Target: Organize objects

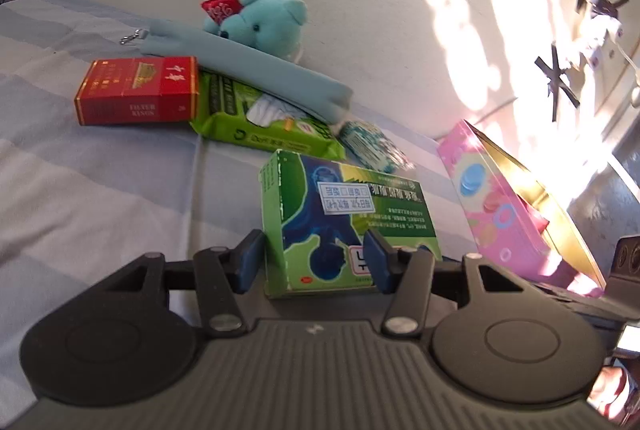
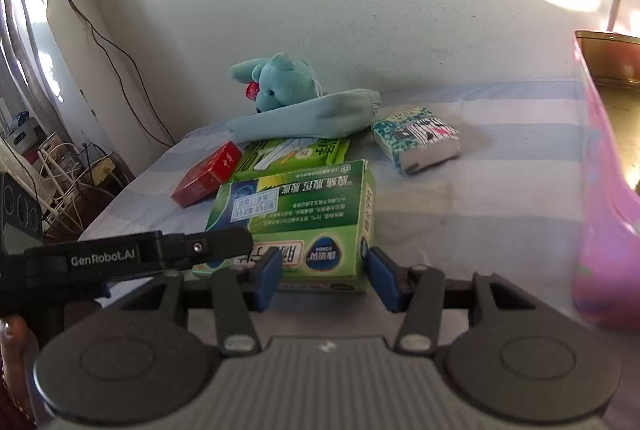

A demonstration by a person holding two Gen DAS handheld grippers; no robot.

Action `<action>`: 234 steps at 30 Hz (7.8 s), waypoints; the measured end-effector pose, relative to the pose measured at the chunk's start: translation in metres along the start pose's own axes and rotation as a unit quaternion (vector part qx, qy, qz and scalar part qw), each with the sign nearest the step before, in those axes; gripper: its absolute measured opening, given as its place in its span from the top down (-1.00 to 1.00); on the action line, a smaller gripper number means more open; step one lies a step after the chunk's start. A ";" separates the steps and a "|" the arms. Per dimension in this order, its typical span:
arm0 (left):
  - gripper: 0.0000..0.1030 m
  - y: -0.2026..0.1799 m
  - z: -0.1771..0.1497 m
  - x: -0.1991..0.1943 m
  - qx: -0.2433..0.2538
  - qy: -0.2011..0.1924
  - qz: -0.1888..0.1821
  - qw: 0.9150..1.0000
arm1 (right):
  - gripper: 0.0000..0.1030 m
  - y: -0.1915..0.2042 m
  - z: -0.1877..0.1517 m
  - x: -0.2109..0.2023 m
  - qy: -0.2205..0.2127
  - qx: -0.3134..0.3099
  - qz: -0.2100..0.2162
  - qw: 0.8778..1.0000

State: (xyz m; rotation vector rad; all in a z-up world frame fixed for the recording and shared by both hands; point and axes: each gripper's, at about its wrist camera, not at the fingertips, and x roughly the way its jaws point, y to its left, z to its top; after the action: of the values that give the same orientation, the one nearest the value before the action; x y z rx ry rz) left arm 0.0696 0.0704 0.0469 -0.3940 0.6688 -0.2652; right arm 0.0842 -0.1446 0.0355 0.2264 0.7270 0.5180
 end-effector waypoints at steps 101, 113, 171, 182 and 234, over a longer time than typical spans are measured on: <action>0.06 0.117 0.069 0.000 -0.047 -0.027 0.025 0.998 | 0.15 0.135 0.028 0.123 0.005 -0.211 -0.026 0.977; 0.06 0.014 -0.008 -0.025 0.042 0.027 -0.016 0.999 | 0.14 0.088 -0.039 0.006 0.002 -0.148 -0.049 0.988; -0.03 -0.229 -0.011 0.047 0.295 -0.020 -0.027 0.955 | 0.14 -0.106 -0.027 -0.181 -0.190 0.074 -0.199 0.958; -0.04 -0.137 -0.020 0.035 0.261 -0.009 0.066 0.963 | 0.14 -0.053 -0.055 -0.146 -0.133 0.073 -0.162 0.975; -0.13 -0.177 -0.067 0.057 0.281 -0.077 0.019 0.956 | -0.03 -0.078 -0.089 -0.159 -0.290 0.120 -0.294 0.903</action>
State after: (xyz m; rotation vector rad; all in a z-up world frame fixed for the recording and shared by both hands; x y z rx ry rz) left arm 0.0495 -0.1267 0.0444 0.1442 0.4204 -0.3702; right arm -0.0476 -0.2928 0.0326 0.3545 0.2410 -0.2261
